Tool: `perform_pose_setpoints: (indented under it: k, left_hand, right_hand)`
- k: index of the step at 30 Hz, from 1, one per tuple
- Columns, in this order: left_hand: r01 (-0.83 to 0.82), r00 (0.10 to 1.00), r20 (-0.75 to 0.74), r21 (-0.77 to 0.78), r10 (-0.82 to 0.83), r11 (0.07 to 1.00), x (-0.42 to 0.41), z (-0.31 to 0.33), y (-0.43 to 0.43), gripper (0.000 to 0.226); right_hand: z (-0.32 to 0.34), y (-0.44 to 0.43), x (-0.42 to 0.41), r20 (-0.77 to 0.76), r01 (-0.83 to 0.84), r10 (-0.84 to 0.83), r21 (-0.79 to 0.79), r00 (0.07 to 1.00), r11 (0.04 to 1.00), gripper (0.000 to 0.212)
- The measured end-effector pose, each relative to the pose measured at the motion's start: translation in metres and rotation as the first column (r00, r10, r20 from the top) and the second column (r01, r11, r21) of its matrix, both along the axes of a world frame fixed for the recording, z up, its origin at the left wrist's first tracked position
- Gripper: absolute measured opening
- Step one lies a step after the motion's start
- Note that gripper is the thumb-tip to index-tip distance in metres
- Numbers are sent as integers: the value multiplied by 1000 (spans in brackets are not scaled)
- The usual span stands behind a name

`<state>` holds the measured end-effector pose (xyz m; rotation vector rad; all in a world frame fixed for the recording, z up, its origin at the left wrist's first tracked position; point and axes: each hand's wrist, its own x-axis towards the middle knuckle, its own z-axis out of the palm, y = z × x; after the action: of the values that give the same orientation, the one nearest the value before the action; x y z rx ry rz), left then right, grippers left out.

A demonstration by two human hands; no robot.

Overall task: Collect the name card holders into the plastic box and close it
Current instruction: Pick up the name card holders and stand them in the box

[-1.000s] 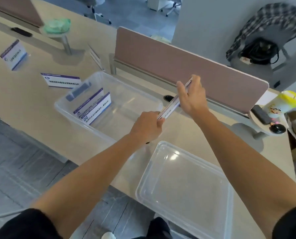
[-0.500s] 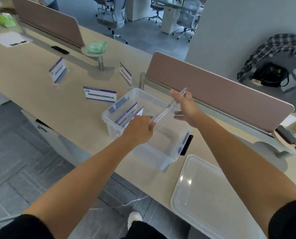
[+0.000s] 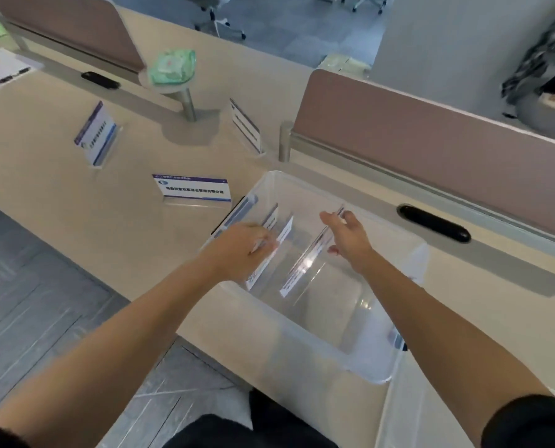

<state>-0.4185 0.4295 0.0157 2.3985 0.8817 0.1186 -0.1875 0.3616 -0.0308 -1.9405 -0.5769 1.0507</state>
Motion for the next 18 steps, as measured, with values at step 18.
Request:
perform_pose_setpoints:
  k: [18]
  left_hand:
    - [158, 978, -192, 435, -80, 887, -19, -80, 83, 45]
  right_hand:
    - [-82, 31, -19, -168, 136, -158, -137, 973, 981, 49]
